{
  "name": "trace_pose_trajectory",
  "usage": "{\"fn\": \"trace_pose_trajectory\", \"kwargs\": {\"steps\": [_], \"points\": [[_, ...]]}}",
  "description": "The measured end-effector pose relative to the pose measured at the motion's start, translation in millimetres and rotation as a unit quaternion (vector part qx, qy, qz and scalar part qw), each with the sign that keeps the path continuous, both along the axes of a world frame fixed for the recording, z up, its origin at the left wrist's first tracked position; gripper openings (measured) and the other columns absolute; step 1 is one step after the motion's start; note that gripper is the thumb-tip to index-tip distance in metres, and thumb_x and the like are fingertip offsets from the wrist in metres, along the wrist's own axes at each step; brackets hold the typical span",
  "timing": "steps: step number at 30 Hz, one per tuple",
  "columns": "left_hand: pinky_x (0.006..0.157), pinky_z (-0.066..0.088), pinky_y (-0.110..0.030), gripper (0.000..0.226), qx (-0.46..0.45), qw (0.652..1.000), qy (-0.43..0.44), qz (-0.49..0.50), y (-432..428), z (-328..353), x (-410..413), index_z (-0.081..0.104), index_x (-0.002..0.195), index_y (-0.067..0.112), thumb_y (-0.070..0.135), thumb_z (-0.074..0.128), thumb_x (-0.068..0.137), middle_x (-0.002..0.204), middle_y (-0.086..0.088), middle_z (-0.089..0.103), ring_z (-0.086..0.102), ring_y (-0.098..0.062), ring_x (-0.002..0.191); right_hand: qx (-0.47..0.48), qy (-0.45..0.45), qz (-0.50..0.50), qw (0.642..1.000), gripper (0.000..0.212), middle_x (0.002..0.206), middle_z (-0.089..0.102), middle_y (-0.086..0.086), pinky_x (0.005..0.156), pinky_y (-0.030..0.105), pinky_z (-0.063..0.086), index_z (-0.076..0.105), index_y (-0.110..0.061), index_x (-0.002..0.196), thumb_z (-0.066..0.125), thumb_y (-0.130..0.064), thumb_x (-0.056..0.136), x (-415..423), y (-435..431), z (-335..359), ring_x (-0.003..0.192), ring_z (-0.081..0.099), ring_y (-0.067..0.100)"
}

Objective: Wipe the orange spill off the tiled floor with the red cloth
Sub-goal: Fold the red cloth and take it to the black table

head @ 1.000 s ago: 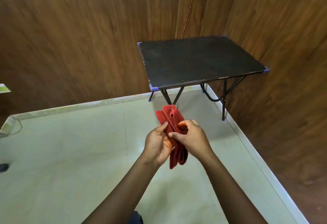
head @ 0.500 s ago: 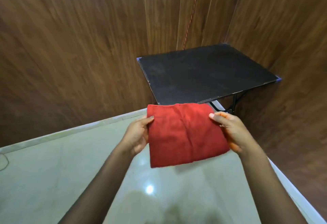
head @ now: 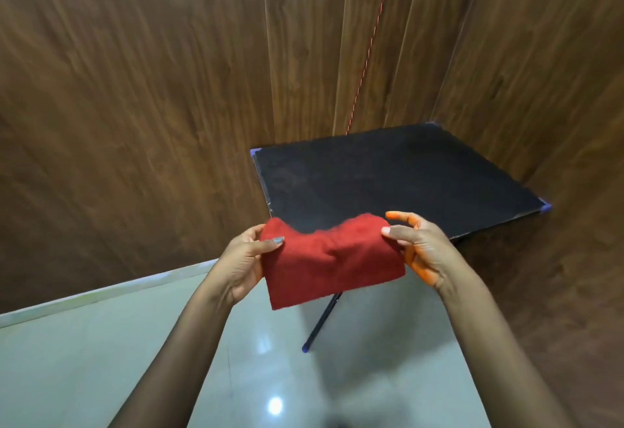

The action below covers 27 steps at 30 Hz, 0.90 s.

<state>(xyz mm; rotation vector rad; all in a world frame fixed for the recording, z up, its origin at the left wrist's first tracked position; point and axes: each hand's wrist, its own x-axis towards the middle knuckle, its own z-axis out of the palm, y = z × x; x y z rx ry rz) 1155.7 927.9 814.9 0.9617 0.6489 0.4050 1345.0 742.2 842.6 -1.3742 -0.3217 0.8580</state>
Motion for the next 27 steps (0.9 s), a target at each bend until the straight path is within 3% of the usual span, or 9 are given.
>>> {"fn": "trace_pose_trajectory", "kwargs": {"steps": [2, 5, 7, 11, 14, 17, 19, 23, 27], "points": [[0.064, 0.054, -0.023, 0.078, 0.013, 1.000, 0.009, 0.020, 10.4, -2.0, 23.6, 0.022, 0.146, 0.013, -0.014, 0.055, 0.081, 0.110, -0.011, 0.064, 0.066, -0.014, 0.082, -0.008, -0.025, 0.034, 0.999, 0.043, 0.078, 0.068, 0.004, 0.064, 0.025, 0.050, 0.058, -0.018, 0.110, 0.058, 0.012, 0.079, 28.7, 1.9, 3.0, 0.071, 0.064, 0.016], [0.079, 0.053, -0.023, 0.082, 0.182, 0.976, 0.092, -0.073, 13.2, -4.2, 51.9, 0.035, 0.134, 0.037, -0.018, 0.059, 0.079, 0.114, -0.003, 0.066, 0.065, -0.016, 0.097, -0.046, -0.091, 0.075, 0.992, 0.048, 0.079, 0.068, 0.001, 0.066, 0.020, 0.050, 0.062, -0.013, 0.113, 0.056, 0.017, 0.076, 61.6, 9.5, 2.6, 0.072, 0.063, 0.012], [0.085, 0.047, -0.022, 0.066, 0.302, 0.929, 0.193, -0.088, 13.8, -4.8, 67.2, 0.049, 0.131, 0.026, -0.011, 0.066, 0.078, 0.119, -0.004, 0.061, 0.059, -0.015, 0.102, -0.097, -0.162, 0.073, 0.979, 0.038, 0.080, 0.064, 0.001, 0.061, 0.012, 0.048, 0.065, -0.006, 0.109, 0.060, 0.014, 0.077, 76.3, 16.2, 2.4, 0.071, 0.059, 0.009], [0.077, 0.030, -0.026, 0.011, 0.527, 0.796, 0.294, -0.047, 30.2, 2.0, 81.0, 0.070, 0.095, 0.021, 0.018, 0.069, 0.084, 0.083, 0.006, 0.055, 0.052, -0.013, 0.088, -0.142, -0.274, 0.083, 0.948, 0.013, 0.089, 0.063, 0.003, 0.070, 0.010, 0.044, 0.069, -0.012, 0.086, 0.068, 0.000, 0.080, 102.2, 23.5, 1.7, 0.081, 0.059, 0.011], [0.081, 0.021, -0.023, 0.011, 0.631, 0.723, 0.278, -0.040, 44.4, 10.3, 82.0, 0.064, 0.074, 0.029, 0.029, 0.068, 0.084, 0.084, 0.012, 0.047, 0.040, -0.007, 0.092, -0.144, -0.338, 0.101, 0.925, 0.006, 0.093, 0.055, -0.002, 0.075, 0.011, 0.039, 0.069, -0.015, 0.080, 0.071, -0.009, 0.079, 123.0, 28.2, 7.2, 0.085, 0.056, 0.006], [0.078, 0.038, -0.007, 0.012, 0.463, 0.879, 0.098, -0.048, 57.6, 24.3, 83.1, 0.066, 0.071, 0.018, 0.025, 0.066, 0.081, 0.091, 0.009, 0.056, 0.052, -0.001, 0.088, -0.043, -0.261, 0.127, 0.956, 0.004, 0.082, 0.062, -0.005, 0.071, 0.009, 0.044, 0.066, -0.016, 0.077, 0.069, -0.013, 0.078, 139.4, 34.3, 15.9, 0.075, 0.058, 0.004], [0.061, 0.045, -0.010, 0.019, 0.284, 0.957, -0.013, -0.055, 59.8, 29.0, 88.6, 0.068, 0.069, 0.020, 0.024, 0.058, 0.085, 0.070, 0.011, 0.060, 0.055, 0.001, 0.065, 0.025, -0.159, 0.128, 0.979, 0.007, 0.074, 0.064, -0.005, 0.061, 0.013, 0.046, 0.065, -0.014, 0.080, 0.066, -0.020, 0.076, 141.9, 45.4, 16.4, 0.067, 0.057, 0.004], [0.056, 0.048, -0.017, 0.022, 0.100, 0.995, -0.030, -0.006, 61.3, 18.4, 112.9, 0.068, 0.081, 0.017, 0.023, 0.051, 0.093, 0.069, 0.005, 0.064, 0.058, -0.004, 0.062, 0.007, -0.125, 0.011, 0.992, 0.004, 0.076, 0.066, 0.001, 0.062, 0.016, 0.048, 0.066, -0.007, 0.083, 0.063, -0.010, 0.084, 140.5, 85.3, 6.0, 0.070, 0.058, 0.009], [0.062, 0.043, -0.028, 0.018, 0.087, 0.990, 0.058, 0.094, 58.8, 5.2, 139.9, 0.055, 0.092, 0.009, 0.025, 0.049, 0.097, 0.083, -0.009, 0.059, 0.056, -0.018, 0.075, -0.106, -0.342, -0.114, 0.927, 0.008, 0.084, 0.068, 0.004, 0.067, 0.020, 0.043, 0.066, -0.006, 0.090, 0.065, -0.011, 0.085, 120.7, 119.7, 3.3, 0.079, 0.059, 0.015]]}}
